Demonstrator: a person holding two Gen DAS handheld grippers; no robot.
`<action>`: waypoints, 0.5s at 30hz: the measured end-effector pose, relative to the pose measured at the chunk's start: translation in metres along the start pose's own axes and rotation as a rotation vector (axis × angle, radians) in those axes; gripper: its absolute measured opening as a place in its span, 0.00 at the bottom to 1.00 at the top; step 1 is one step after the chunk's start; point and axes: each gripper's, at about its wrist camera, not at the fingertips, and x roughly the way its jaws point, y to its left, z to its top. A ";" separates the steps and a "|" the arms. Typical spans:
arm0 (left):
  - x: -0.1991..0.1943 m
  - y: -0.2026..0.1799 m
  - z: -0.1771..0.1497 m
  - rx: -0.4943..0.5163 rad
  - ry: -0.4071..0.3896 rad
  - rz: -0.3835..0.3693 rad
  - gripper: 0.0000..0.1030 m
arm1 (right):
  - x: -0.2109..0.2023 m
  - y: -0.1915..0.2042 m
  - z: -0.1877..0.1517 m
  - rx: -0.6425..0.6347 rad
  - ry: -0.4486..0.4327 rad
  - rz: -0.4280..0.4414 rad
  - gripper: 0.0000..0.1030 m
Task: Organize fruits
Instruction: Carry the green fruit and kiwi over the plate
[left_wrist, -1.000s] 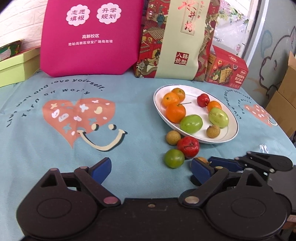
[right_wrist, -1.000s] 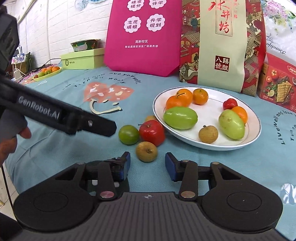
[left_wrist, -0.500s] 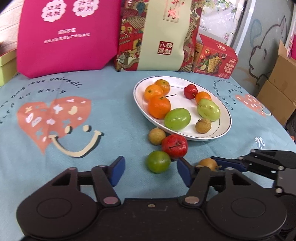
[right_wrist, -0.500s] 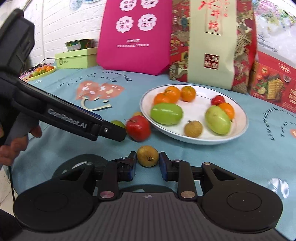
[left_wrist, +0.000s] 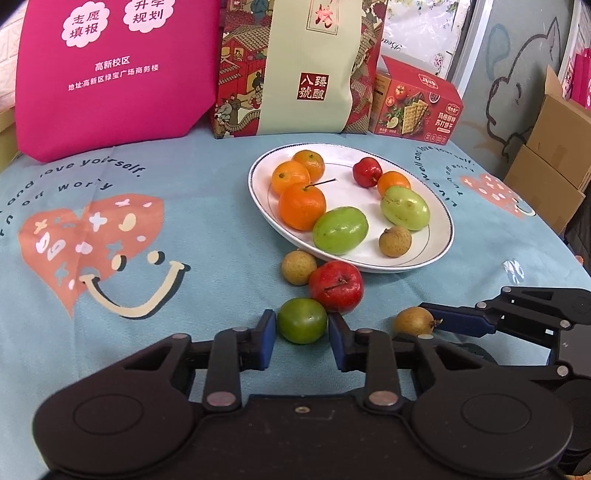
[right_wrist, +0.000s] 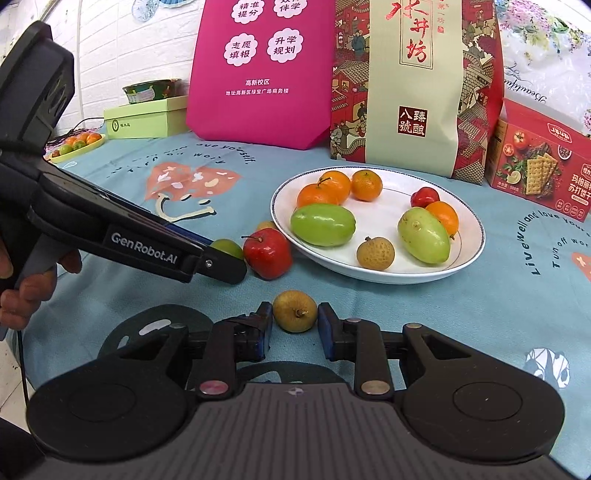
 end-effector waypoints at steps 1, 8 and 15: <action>0.000 0.000 0.000 -0.002 -0.002 0.000 1.00 | 0.000 0.000 0.000 -0.001 0.000 0.000 0.44; 0.000 0.001 0.000 -0.011 -0.007 0.000 1.00 | 0.001 -0.001 -0.001 0.008 0.002 0.006 0.45; -0.025 0.000 0.021 -0.006 -0.092 -0.029 1.00 | -0.012 -0.017 0.017 0.027 -0.069 0.001 0.44</action>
